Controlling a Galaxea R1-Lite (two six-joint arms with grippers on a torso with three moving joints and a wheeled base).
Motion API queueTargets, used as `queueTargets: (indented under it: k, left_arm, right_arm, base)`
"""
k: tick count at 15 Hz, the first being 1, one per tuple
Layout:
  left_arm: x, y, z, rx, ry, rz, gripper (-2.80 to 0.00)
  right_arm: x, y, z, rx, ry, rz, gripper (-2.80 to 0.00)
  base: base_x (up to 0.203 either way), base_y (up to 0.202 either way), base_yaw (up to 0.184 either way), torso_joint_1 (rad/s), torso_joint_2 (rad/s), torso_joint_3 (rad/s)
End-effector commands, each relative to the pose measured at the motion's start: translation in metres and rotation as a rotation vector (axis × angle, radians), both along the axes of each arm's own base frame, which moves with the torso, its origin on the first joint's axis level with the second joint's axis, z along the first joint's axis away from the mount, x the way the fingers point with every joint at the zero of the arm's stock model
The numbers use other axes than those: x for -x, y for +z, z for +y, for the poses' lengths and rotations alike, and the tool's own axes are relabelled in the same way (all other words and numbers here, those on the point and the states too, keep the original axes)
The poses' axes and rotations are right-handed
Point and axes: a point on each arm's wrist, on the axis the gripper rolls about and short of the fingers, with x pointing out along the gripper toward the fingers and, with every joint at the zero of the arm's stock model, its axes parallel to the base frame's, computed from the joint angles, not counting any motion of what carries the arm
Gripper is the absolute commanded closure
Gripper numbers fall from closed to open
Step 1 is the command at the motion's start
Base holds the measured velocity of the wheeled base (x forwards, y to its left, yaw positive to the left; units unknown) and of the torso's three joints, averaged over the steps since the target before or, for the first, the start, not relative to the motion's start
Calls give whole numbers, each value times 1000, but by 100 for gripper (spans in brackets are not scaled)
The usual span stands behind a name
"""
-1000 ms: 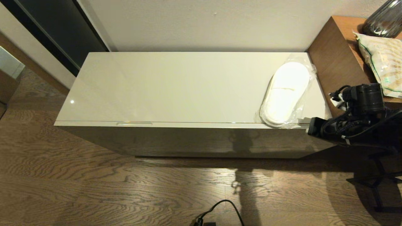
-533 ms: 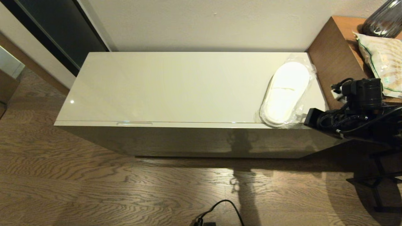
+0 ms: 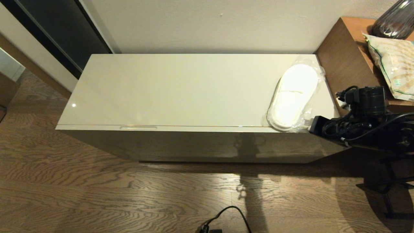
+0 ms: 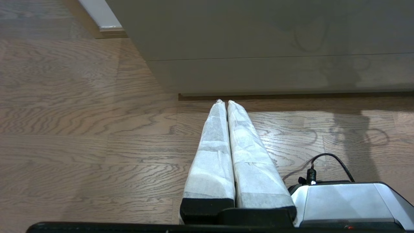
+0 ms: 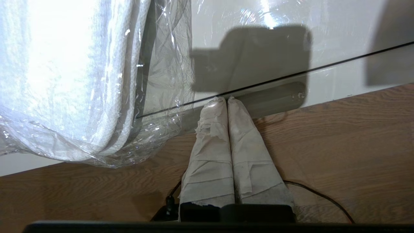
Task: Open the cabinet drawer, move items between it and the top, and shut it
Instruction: Open the drawer
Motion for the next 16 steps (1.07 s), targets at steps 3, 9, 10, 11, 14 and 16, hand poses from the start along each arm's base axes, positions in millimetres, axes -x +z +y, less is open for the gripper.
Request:
queueTargets:
  k: [3, 9, 10, 11, 14, 16]
  left_arm:
    - [0, 0, 0, 0, -1, 2, 0]
    - [0, 0, 0, 0, -1, 3, 0]
    - [0, 0, 0, 0, 1, 2, 0]
    - [0, 0, 0, 0, -1, 3, 0]
    - [0, 0, 0, 0, 0, 2, 0]
    - [0, 0, 0, 0, 1, 3, 0]
  right_arm:
    - [0, -36, 0, -2, 16, 128, 0]
    - [35, -56, -2, -119, 18, 298, 0]
    - [45, -55, -3, -138, 17, 315, 0]
    - [56, -53, -4, -157, 22, 328, 0]
    - [98, -36, -8, -181, 40, 331, 0]
    - [139, -19, -12, -185, 48, 311, 0]
  base:
    - [0, 0, 0, 0, 0, 0]
    - [0, 0, 0, 0, 0, 0]
    - [0, 0, 0, 0, 0, 0]
    - [0, 0, 0, 0, 0, 0]
    - [0, 0, 0, 0, 0, 0]
    - [0, 0, 0, 0, 0, 0]
